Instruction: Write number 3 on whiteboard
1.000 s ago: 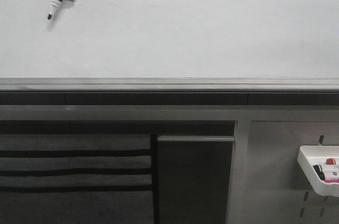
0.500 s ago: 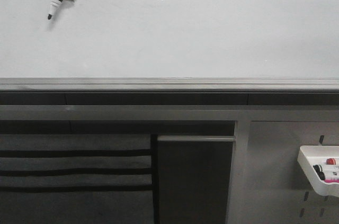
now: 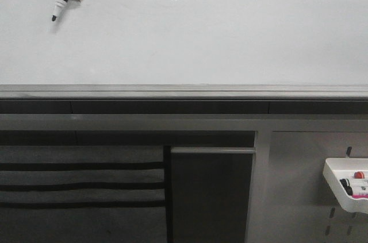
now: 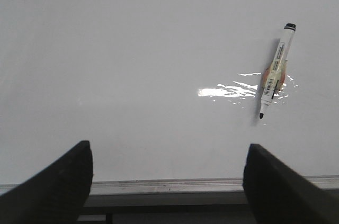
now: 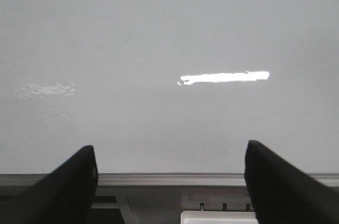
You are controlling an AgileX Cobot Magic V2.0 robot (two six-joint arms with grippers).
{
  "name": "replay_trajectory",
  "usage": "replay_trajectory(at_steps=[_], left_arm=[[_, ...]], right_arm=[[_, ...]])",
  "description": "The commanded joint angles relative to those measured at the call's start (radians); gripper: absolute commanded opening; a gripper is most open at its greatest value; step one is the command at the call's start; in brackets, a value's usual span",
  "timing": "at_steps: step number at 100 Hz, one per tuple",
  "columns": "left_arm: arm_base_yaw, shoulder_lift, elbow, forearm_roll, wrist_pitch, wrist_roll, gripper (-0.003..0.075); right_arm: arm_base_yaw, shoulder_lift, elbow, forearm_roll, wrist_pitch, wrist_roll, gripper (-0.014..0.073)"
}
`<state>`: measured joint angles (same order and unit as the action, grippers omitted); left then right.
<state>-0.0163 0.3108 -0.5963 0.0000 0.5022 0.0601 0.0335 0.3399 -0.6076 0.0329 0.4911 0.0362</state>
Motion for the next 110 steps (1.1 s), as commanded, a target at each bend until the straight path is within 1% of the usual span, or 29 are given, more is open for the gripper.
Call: replay_trajectory(at_steps=[1, 13, 20, 30, 37, 40, 45, 48, 59, 64, 70, 84, 92, 99, 110], left_arm=[[0.002, 0.017, -0.034, 0.0, -0.079, -0.011, 0.0554], [0.002, 0.017, -0.034, -0.016, -0.097, -0.011, 0.0554], [-0.017, 0.017, -0.031, -0.018, -0.092, -0.011, 0.0554], [-0.094, 0.032, -0.017, -0.024, -0.09, 0.001, 0.0554], [-0.158, 0.071, -0.014, -0.024, -0.083, 0.039, 0.0554], [-0.183, 0.093, -0.016, -0.024, -0.083, 0.051, 0.0554], [-0.225, 0.138, -0.018, -0.024, -0.092, 0.054, 0.0554], [-0.247, 0.176, -0.022, -0.024, -0.098, 0.054, 0.0554], [-0.322, 0.314, -0.057, -0.005, -0.12, 0.054, 0.0526], [-0.346, 0.396, -0.081, 0.019, -0.13, 0.054, 0.051], [-0.369, 0.48, -0.12, 0.05, -0.145, 0.054, 0.0488], [-0.381, 0.682, -0.221, 0.102, -0.178, 0.054, 0.0441], [-0.379, 0.79, -0.284, 0.107, -0.191, 0.054, 0.0417], [-0.379, 0.869, -0.339, 0.113, -0.208, 0.054, 0.0399], [-0.369, 0.967, -0.423, 0.168, -0.21, 0.052, 0.0375]], right_arm=[[-0.005, 0.019, -0.036, -0.012, -0.083, -0.011, 0.053], [-0.005, 0.019, -0.036, 0.009, -0.084, -0.009, 0.053], [-0.005, 0.019, -0.036, 0.03, -0.072, -0.007, 0.053], [-0.005, 0.019, -0.036, 0.046, -0.065, -0.007, 0.053], [-0.005, 0.021, -0.041, 0.08, -0.044, -0.03, 0.053], [-0.005, 0.027, -0.051, 0.114, -0.015, -0.064, 0.053], [-0.005, 0.042, -0.071, 0.187, 0.043, -0.159, 0.053], [-0.005, 0.054, -0.082, 0.25, 0.073, -0.205, 0.053], [-0.005, 0.101, -0.116, 0.434, 0.165, -0.379, 0.053], [-0.005, 0.118, -0.122, 0.512, 0.187, -0.428, 0.053], [-0.005, 0.128, -0.124, 0.564, 0.197, -0.466, 0.053], [-0.005, 0.13, -0.124, 0.57, 0.2, -0.472, 0.053], [-0.005, 0.13, -0.124, 0.57, 0.2, -0.472, 0.053], [-0.005, 0.13, -0.124, 0.57, 0.2, -0.472, 0.053], [-0.005, 0.13, -0.124, 0.57, 0.2, -0.472, 0.053]])
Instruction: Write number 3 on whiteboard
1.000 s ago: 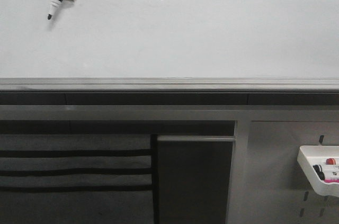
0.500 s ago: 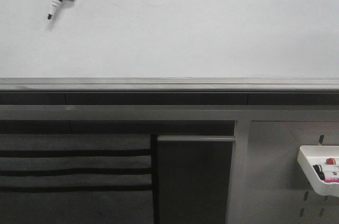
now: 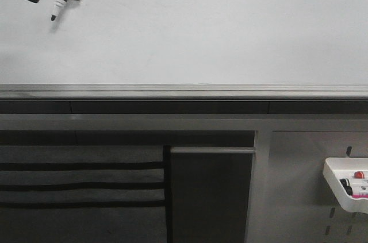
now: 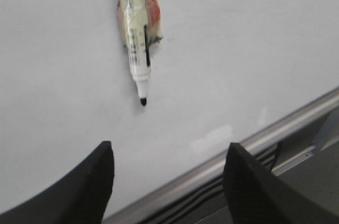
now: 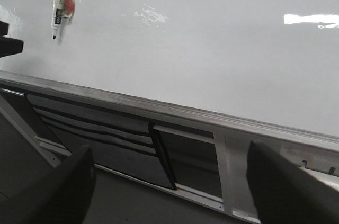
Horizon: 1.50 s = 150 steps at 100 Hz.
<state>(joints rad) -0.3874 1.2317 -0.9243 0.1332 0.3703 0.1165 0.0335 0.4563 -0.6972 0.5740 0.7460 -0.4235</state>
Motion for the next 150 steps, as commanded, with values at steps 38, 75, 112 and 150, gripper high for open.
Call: replay_trajectory(at_steps=[38, 75, 112, 150], left_arm=[[0.049, 0.232, -0.232, -0.003, -0.132, -0.017, 0.0344], [0.049, 0.235, -0.233, -0.01, -0.177, -0.017, 0.0175], [0.049, 0.235, -0.233, -0.01, -0.171, -0.017, 0.0063], [0.049, 0.183, -0.236, -0.03, -0.01, -0.017, -0.0018]], right_arm=[[-0.005, 0.014, -0.035, 0.029, -0.061, -0.012, 0.053], [-0.005, 0.014, -0.035, 0.027, -0.061, -0.012, 0.053], [-0.005, 0.014, -0.035, 0.027, -0.061, -0.012, 0.053], [-0.005, 0.03, -0.06, 0.046, -0.031, -0.01, 0.053]])
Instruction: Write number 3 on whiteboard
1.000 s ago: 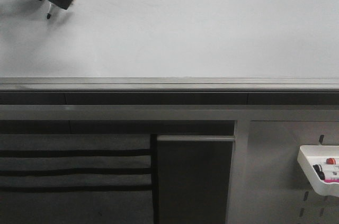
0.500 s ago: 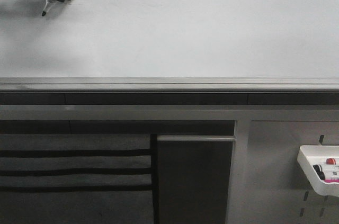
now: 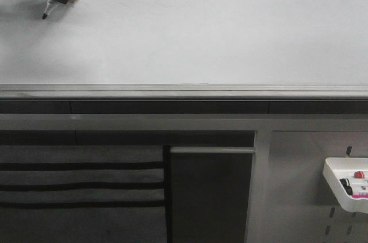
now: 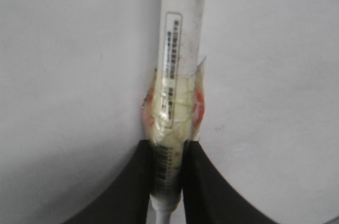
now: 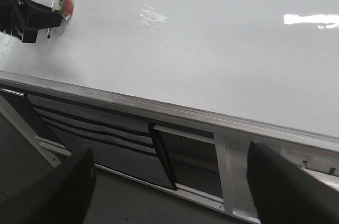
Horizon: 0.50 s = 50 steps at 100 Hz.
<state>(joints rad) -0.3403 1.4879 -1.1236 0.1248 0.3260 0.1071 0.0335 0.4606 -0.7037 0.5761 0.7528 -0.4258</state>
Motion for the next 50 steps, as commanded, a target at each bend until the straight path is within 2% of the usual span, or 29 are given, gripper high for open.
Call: replay_trajectory(at_steps=[1, 14, 27, 34, 40, 50], left_arm=[[0.001, -0.08, -0.038, -0.024, 0.054, -0.005, -0.0018], [0.001, -0.154, -0.047, -0.109, 0.235, 0.095, -0.0018], [0.001, -0.239, -0.047, -0.315, 0.435, 0.398, -0.0018], [0.001, -0.271, -0.047, -0.454, 0.568, 0.583, -0.0018], [0.001, -0.287, -0.047, -0.56, 0.677, 0.737, -0.0018], [0.001, -0.292, -0.047, -0.689, 0.842, 0.902, -0.0018]], right_arm=[[-0.005, 0.028, -0.056, 0.047, -0.034, -0.008, 0.053], [-0.005, 0.099, -0.119, 0.084, 0.06, -0.008, 0.053], [-0.005, 0.201, -0.174, 0.088, 0.177, -0.037, 0.053], [-0.005, 0.259, -0.198, 0.124, 0.233, -0.11, 0.053], [-0.005, 0.313, -0.221, 0.21, 0.282, -0.208, 0.053], [-0.003, 0.411, -0.276, 0.351, 0.402, -0.39, 0.053]])
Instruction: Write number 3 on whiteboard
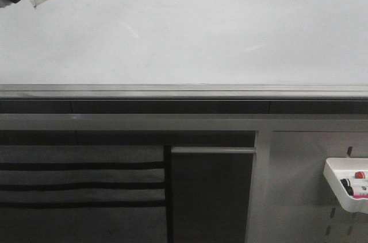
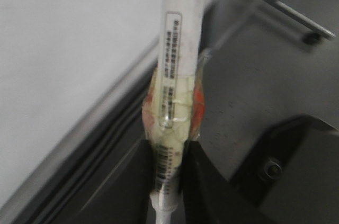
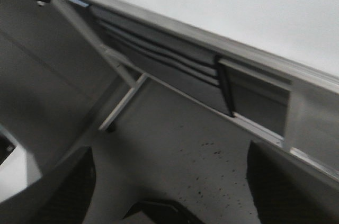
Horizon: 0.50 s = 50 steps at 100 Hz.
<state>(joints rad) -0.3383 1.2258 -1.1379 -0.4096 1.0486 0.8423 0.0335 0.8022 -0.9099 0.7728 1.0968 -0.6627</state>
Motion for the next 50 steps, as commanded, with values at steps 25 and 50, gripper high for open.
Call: replay_trajectory(at_steps=[25, 50], left_arm=[[-0.111, -0.029, -0.033, -0.193, 0.165, 0.235, -0.0018], [-0.215, -0.029, -0.033, -0.184, 0.138, 0.235, -0.0018]], right_arm=[[0.153, 0.263, -0.242, 0.086, 0.117, -0.319, 0.0528], [0.392, 0.427, -0.425, -0.039, 0.121, -0.275, 0.0528]])
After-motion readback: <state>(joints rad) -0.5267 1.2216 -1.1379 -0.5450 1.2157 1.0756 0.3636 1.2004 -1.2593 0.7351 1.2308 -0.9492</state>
